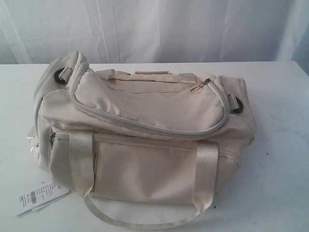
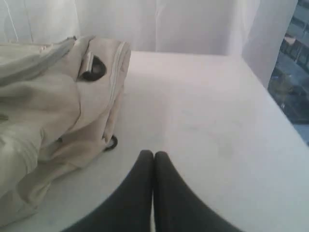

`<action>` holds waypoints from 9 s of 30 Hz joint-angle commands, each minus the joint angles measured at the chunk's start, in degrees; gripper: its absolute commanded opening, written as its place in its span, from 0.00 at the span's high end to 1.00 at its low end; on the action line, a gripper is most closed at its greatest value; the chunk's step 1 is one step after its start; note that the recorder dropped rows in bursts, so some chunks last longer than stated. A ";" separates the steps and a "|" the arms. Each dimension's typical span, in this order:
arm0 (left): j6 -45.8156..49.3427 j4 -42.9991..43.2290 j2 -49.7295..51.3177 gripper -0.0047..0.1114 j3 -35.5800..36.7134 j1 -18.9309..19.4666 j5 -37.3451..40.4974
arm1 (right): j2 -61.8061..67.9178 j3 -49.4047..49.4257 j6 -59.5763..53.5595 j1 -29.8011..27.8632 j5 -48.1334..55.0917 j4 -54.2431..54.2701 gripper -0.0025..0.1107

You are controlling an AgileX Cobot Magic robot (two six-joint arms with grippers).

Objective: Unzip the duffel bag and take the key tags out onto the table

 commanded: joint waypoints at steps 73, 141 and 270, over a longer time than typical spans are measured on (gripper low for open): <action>11.29 2.67 16.85 0.96 8.19 -8.44 -4.87 | 81.29 -79.80 -20.61 14.97 38.86 30.27 0.98; 6.21 2.69 13.47 0.96 7.49 -12.98 -8.48 | 103.40 -90.34 -14.03 21.97 29.86 -18.91 0.98; 43.64 -44.26 62.85 0.96 -10.35 -15.27 27.81 | 82.18 -63.45 -22.15 21.97 50.03 26.50 0.98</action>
